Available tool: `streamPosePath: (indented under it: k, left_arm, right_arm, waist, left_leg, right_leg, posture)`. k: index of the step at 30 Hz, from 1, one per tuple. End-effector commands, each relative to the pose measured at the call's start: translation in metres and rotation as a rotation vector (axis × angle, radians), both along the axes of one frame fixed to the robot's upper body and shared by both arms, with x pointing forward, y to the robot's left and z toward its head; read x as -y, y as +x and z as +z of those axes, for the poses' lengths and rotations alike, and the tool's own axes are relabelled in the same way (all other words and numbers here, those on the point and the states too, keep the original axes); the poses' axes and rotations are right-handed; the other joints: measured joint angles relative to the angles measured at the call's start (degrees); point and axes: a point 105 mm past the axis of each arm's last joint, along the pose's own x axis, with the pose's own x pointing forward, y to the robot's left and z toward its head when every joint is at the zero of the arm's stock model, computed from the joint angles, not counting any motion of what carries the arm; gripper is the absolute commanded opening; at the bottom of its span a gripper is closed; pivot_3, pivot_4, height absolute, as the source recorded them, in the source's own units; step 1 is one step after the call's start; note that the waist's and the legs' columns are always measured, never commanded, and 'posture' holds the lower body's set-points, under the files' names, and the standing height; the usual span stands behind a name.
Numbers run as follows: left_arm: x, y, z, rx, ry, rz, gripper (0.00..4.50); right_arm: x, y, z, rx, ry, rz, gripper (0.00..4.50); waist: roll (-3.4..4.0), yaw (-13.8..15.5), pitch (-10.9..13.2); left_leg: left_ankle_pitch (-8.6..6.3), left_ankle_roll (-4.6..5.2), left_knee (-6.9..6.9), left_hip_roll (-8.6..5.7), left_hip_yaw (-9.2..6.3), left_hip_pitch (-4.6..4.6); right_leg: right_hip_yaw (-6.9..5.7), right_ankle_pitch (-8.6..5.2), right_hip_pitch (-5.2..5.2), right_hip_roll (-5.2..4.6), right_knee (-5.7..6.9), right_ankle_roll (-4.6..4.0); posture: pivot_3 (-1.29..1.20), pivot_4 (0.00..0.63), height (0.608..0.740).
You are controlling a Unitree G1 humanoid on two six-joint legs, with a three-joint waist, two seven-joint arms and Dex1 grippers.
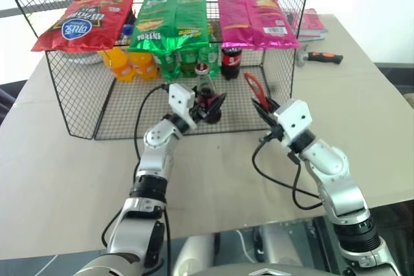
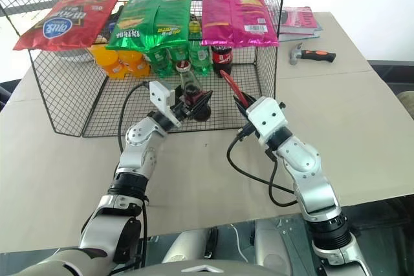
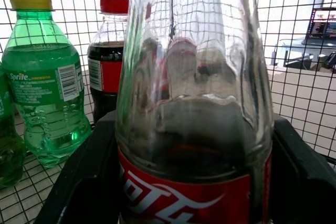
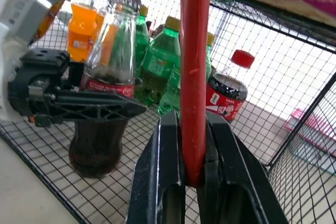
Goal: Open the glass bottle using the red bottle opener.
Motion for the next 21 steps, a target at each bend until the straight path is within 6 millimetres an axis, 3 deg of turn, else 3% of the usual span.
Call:
streamPosePath:
  k: [1, 9, 14, 21]
  left_arm:
    - [0.002, -0.011, 0.023, 0.064, -0.035, -0.047, 2.68]
    - [0.009, -0.056, 0.036, 0.043, -0.023, -0.232, 2.68]
    - [0.020, -0.079, 0.031, 0.012, 0.012, -0.321, 2.68]
    - [0.038, -0.079, 0.018, 0.023, 0.026, -0.312, 2.68]
  right_arm:
    - [0.006, -0.002, 0.017, 0.081, 0.016, -0.014, 0.00]
    - [0.052, -0.001, 0.026, 0.168, 0.038, -0.195, 0.00]
    - [0.075, -0.010, 0.015, 0.161, 0.036, -0.289, 0.00]
    - [0.085, -0.019, -0.002, 0.121, 0.022, -0.339, 0.00]
  waist:
    - [0.00, -0.04, 0.00]
    - [0.00, -0.07, 0.00]
    - [0.01, 0.06, 0.00]
    - [0.01, 0.00, 0.00]
  left_leg:
    - [0.00, 0.00, 0.00, 0.00, -0.01, 0.00]
    - [-0.01, 0.01, -0.01, 0.01, -0.02, -0.06]
    - [-0.01, 0.01, -0.02, 0.01, 0.00, -0.04]
    - [-0.01, 0.01, 0.00, 0.01, 0.11, 0.04]
  right_leg:
    - [0.00, 0.00, 0.00, 0.00, 0.00, 0.00]
    - [0.04, 0.00, -0.07, -0.01, -0.01, 0.00]
    - [0.06, 0.00, -0.05, -0.02, 0.01, 0.00]
    - [0.12, 0.00, 0.00, 0.00, 0.07, 0.00]
  posture:
    - [0.00, 0.150, 0.740]
    - [0.00, 0.150, 0.740]
    - [0.00, 0.150, 0.740]
    - [0.00, 0.150, 0.740]
